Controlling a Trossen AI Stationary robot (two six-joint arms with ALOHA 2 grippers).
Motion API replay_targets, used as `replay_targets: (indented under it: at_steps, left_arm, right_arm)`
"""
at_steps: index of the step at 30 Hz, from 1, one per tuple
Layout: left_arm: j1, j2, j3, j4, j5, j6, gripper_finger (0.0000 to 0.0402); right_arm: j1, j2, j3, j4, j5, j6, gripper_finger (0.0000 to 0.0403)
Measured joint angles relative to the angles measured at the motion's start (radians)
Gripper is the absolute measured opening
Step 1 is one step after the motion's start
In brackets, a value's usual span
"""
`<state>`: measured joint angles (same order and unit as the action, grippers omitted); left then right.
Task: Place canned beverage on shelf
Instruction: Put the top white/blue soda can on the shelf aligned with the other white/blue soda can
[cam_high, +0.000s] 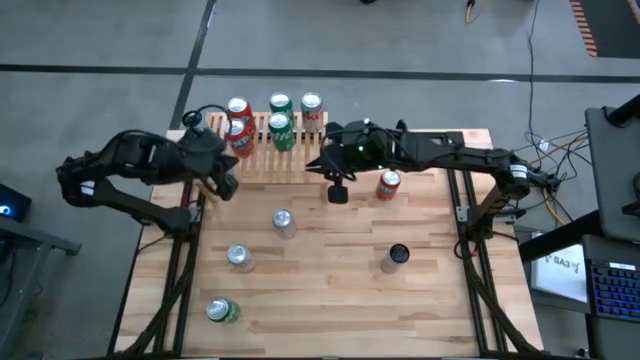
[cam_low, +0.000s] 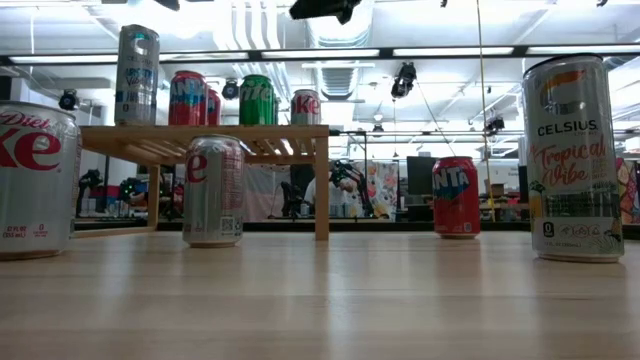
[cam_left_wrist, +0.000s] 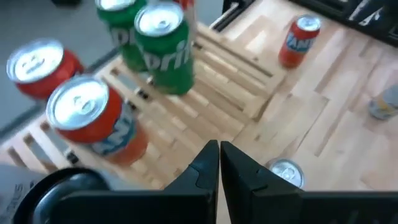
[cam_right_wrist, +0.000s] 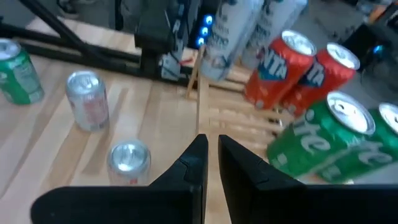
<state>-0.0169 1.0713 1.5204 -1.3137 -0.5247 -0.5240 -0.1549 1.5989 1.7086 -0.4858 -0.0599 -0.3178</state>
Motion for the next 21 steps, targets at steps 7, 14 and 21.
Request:
replay_targets:
  at_steps: [7,14,21]
  left_arm:
    - [-0.303,-0.01,-0.06,0.015,-0.292,-0.095,0.0]
    - [-0.599,-0.01,-0.128,0.02,-0.479,-0.246,0.0]
    - [-0.696,-0.012,-0.259,-0.064,-0.439,-0.478,0.0]
  right_arm:
    - [0.0,0.029,-0.128,0.243,0.0,0.003,0.0027]
    - [-0.001,0.129,-0.129,0.475,0.001,0.052,0.0027]
    - [-0.003,0.202,-0.127,0.627,0.011,0.07,0.0027]
